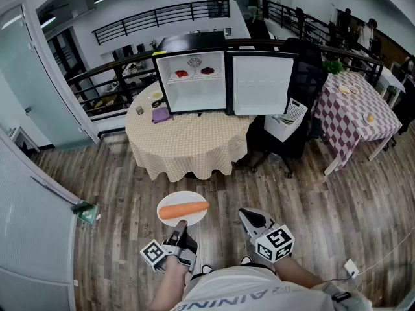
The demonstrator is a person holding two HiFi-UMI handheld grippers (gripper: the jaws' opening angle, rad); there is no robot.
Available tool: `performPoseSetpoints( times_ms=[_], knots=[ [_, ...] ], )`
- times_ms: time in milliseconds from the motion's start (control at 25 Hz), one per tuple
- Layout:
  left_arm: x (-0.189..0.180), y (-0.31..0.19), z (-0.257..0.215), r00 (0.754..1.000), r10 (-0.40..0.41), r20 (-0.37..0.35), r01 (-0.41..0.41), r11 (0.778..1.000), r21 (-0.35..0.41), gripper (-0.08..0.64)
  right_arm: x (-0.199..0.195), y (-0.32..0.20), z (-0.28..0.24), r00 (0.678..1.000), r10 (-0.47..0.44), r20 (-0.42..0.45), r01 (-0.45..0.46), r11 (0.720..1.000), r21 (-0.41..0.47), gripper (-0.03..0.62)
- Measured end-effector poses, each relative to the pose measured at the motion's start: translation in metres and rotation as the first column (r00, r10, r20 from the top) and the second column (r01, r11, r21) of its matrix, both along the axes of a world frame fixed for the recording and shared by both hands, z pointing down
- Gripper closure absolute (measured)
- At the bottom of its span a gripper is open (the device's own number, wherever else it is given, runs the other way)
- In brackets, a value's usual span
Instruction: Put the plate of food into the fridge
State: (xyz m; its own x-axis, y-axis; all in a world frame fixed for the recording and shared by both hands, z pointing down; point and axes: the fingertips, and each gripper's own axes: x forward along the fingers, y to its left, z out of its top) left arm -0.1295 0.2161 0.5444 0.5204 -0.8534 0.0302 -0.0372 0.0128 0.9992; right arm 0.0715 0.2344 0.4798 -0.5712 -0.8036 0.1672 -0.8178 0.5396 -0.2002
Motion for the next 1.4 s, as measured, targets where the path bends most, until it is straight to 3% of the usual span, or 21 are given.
performPoseSetpoints(
  times_ms=[400, 800, 1400],
  knots=[
    [-0.003, 0.001, 0.000, 1.000, -0.005, 0.003, 0.005, 1.000, -0.002, 0.534, -0.002, 0.001, -0.001, 1.000, -0.003, -0.004, 0.003, 1.000, -0.003, 0.572],
    [-0.011, 0.002, 0.005, 1.000, -0.004, -0.001, 0.004, 1.000, -0.010, 0.534, -0.007, -0.003, 0.002, 0.999, 0.020, 0.045, -0.019, 1.000, -0.018, 0.572],
    [-0.091, 0.009, 0.019, 0.999, -0.035, 0.004, 0.035, 0.999, -0.016, 0.533, -0.094, -0.004, 0.010, 1.000, -0.025, -0.008, 0.024, 0.998, -0.053, 0.572]
  ],
)
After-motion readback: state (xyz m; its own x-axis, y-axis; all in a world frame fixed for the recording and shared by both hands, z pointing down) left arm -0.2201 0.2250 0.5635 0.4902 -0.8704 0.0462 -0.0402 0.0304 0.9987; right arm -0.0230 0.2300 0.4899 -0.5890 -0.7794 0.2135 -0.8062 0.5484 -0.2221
